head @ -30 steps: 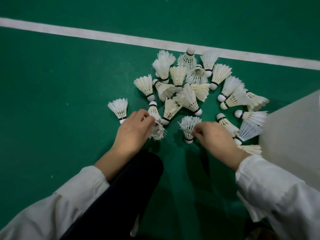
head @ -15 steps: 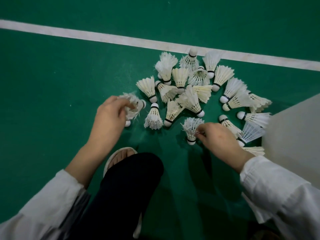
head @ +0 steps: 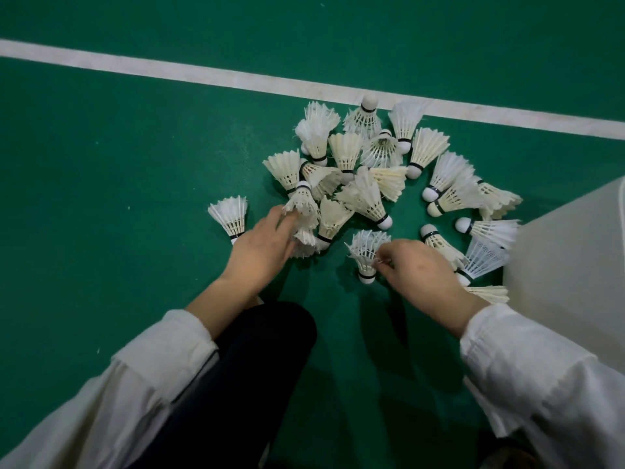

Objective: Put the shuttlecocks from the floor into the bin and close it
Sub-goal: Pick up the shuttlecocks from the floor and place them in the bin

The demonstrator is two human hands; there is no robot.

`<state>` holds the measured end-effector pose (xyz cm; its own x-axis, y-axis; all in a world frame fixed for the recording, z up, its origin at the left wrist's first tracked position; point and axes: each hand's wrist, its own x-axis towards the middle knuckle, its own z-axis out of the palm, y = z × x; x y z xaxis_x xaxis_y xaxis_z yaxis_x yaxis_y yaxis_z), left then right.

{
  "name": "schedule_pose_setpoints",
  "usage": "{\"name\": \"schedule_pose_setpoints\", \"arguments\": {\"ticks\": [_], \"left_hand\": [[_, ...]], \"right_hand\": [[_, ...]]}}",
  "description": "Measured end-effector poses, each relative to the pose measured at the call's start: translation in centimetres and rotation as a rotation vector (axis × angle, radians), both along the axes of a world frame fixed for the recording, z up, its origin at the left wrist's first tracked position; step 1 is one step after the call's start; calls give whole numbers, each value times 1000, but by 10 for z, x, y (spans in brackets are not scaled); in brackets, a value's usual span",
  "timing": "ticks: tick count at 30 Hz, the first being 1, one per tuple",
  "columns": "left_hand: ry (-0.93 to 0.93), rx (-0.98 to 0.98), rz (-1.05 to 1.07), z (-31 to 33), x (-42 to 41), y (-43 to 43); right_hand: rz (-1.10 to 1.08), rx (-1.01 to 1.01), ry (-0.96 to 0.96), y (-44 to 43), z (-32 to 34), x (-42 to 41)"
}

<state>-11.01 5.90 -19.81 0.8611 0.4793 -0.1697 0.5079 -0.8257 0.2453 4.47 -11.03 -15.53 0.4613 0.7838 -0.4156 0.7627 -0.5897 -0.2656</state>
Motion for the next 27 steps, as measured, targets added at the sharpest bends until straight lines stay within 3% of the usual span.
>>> {"name": "schedule_pose_setpoints", "arguments": {"ticks": [6, 10, 13, 20, 27], "left_hand": [[-207, -129, -73, 0, -4, 13], [-4, -214, 10, 9, 3, -3], [102, -89, 0, 4, 8, -16], [-9, -61, 37, -3, 17, -10], [-126, -91, -11, 61, 40, -5]], "right_hand": [[-20, -4, 18, -5, 5, -4], [-33, -7, 10, -10, 8, -3], [-42, -16, 13, -15, 9, -3], [-43, 6, 12, -19, 14, -5], [7, 126, -57, -43, 63, 33]]}}
